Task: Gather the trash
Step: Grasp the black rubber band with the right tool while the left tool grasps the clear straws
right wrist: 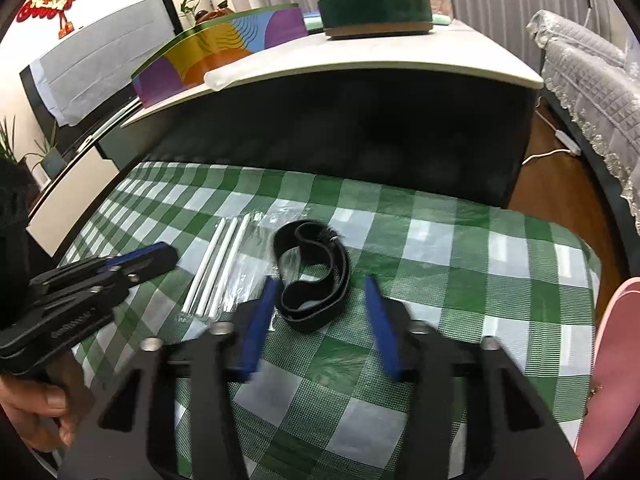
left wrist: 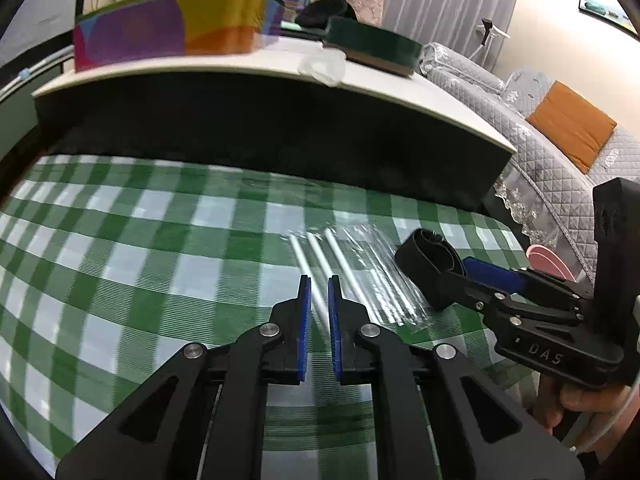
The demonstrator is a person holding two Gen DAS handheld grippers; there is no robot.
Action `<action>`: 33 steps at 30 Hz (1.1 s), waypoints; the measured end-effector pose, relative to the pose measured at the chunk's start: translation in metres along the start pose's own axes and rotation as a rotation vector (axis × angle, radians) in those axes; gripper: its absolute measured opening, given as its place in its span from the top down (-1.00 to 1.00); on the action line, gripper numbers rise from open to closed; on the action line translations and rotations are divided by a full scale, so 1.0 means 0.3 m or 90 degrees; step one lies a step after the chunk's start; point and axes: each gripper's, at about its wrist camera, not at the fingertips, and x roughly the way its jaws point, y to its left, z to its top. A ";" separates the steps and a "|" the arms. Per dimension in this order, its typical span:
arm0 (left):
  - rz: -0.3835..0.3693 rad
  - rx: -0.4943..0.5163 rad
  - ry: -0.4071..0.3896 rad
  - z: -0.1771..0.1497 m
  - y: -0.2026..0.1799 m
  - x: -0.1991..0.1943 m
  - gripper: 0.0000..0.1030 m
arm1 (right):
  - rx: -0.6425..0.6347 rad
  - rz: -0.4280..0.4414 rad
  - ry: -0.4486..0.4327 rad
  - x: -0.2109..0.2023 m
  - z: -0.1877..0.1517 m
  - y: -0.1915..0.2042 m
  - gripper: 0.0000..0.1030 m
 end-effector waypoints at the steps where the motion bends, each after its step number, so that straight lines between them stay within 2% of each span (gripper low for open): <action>1: -0.004 -0.002 0.006 -0.001 -0.008 0.011 0.78 | -0.003 -0.002 0.001 -0.001 -0.002 0.000 0.51; 3: -0.002 0.000 0.017 -0.004 -0.023 0.028 0.47 | -0.009 -0.003 -0.001 -0.008 -0.003 -0.001 0.60; 4: 0.003 0.002 0.023 -0.006 -0.031 0.037 0.25 | -0.009 -0.005 -0.003 -0.010 -0.003 -0.002 0.63; 5: 0.008 0.003 0.028 -0.008 -0.038 0.045 0.13 | -0.008 -0.011 -0.005 -0.016 -0.003 -0.006 0.63; 10: 0.034 0.014 0.056 -0.019 -0.062 0.077 0.03 | 0.010 -0.026 -0.018 -0.044 0.001 -0.041 0.64; 15: 0.058 0.048 0.069 -0.025 -0.091 0.087 0.03 | 0.021 -0.031 -0.024 -0.062 0.000 -0.062 0.64; 19: 0.082 0.094 0.072 -0.042 -0.126 0.088 0.14 | 0.018 -0.035 -0.033 -0.082 0.002 -0.061 0.64; 21: 0.083 0.102 0.070 -0.044 -0.131 0.085 0.31 | 0.017 -0.037 -0.038 -0.097 0.002 -0.062 0.64; 23: 0.076 0.102 0.069 -0.046 -0.131 0.078 0.62 | 0.016 -0.039 -0.042 -0.110 0.002 -0.062 0.64; 25: 0.070 0.096 0.071 -0.047 -0.124 0.072 0.82 | 0.015 -0.042 -0.047 -0.126 0.000 -0.062 0.64; 33: 0.063 0.086 0.039 -0.048 -0.110 -0.008 0.83 | 0.015 -0.054 -0.068 -0.197 -0.007 -0.064 0.64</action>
